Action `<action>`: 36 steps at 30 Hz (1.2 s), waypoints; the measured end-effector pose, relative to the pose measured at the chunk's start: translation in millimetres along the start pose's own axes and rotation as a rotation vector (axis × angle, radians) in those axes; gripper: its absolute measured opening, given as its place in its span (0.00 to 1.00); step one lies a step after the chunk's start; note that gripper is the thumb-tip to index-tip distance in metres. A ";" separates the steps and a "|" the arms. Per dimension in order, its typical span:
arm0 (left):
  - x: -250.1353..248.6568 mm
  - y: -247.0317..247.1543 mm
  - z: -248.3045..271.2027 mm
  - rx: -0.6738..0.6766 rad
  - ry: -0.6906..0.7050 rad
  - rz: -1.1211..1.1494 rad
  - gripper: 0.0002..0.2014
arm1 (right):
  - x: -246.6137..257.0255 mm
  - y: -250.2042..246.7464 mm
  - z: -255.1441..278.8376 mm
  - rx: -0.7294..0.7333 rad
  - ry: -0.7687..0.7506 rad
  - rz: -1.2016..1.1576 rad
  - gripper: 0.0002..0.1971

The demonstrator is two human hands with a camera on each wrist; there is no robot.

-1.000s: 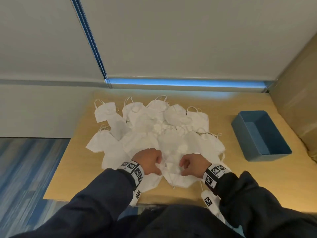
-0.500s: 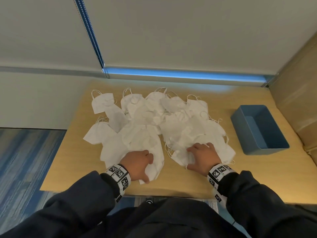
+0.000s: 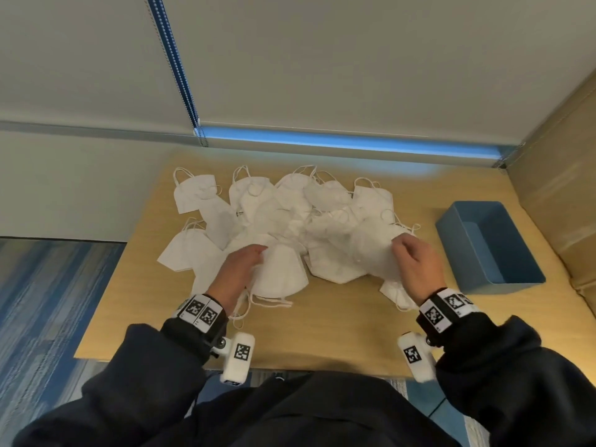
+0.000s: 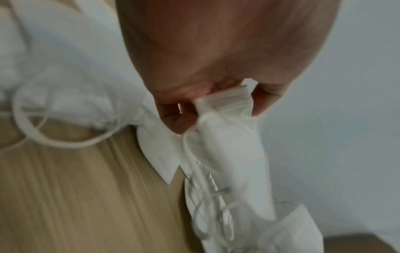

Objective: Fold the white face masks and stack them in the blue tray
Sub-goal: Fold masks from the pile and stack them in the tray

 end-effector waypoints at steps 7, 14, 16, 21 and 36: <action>16.4 2.4 3.9 -0.074 -0.143 0.175 0.13 | -3.6 16.9 -8.8 0.040 0.413 -0.551 0.14; -47.8 16.9 37.9 0.229 0.116 -0.067 0.12 | 33.3 32.4 9.5 0.351 0.350 -0.647 0.11; -62.0 25.4 39.4 0.276 0.159 -0.082 0.18 | 51.9 33.4 12.9 0.395 0.224 -0.632 0.15; -65.2 38.6 28.5 0.178 0.199 -0.060 0.20 | 100.4 37.5 23.3 0.524 0.043 -0.681 0.28; -53.9 12.6 13.7 0.029 0.301 -0.172 0.13 | 99.9 41.3 19.0 0.650 0.084 -0.612 0.17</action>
Point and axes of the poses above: each hand's wrist, its own z-axis away from the middle knuckle, its own y-axis out of the palm, x = y × z, the point moved 4 cm from there along -z, towards the middle knuckle, and after that the axes turned 9 degrees about z, right-handed, at the moved point
